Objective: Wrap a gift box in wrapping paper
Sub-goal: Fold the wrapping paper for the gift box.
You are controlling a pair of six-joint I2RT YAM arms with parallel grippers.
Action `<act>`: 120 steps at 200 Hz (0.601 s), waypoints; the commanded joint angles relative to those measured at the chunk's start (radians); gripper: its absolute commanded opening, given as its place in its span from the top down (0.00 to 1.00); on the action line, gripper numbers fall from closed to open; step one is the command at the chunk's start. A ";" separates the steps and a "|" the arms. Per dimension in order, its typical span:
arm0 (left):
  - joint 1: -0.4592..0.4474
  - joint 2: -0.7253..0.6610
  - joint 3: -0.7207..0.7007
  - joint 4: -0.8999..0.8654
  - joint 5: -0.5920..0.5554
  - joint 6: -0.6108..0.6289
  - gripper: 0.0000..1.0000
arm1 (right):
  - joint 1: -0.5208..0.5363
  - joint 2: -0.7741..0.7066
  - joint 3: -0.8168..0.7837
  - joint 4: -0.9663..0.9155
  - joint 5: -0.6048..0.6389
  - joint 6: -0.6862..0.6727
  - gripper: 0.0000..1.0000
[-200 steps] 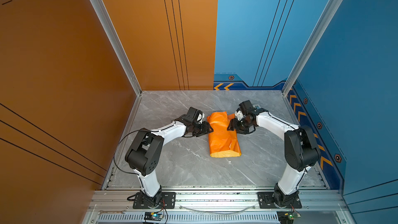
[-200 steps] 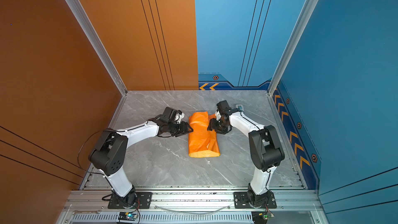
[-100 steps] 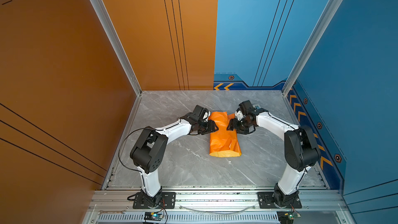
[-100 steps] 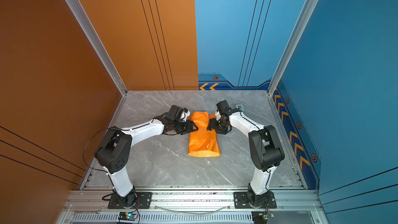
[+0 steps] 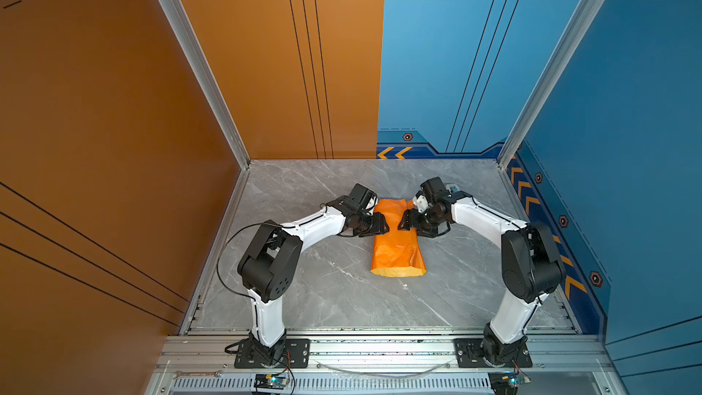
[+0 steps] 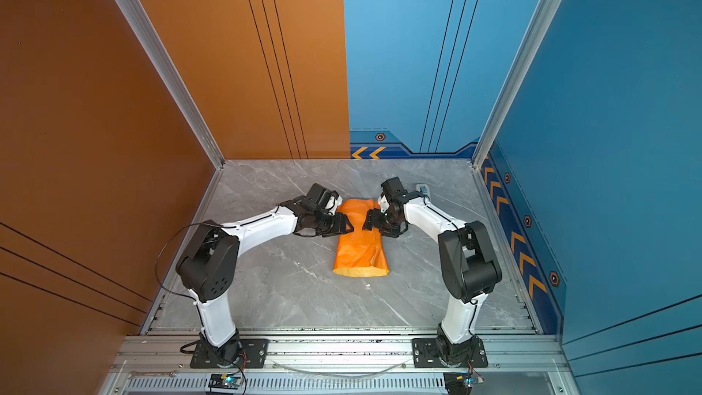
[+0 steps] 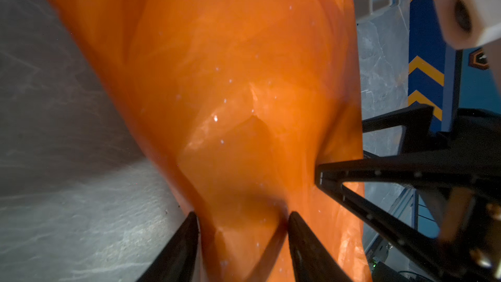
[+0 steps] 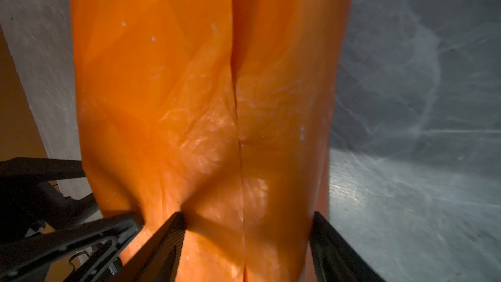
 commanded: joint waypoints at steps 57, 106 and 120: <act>0.016 -0.060 -0.022 -0.034 -0.060 0.009 0.40 | 0.011 -0.009 0.007 -0.074 0.109 0.009 0.55; 0.024 -0.033 -0.055 0.013 -0.030 -0.016 0.40 | 0.012 -0.020 0.006 -0.074 0.095 0.013 0.55; 0.013 -0.010 -0.026 0.013 -0.028 -0.016 0.42 | 0.014 -0.024 0.003 -0.072 0.091 0.017 0.54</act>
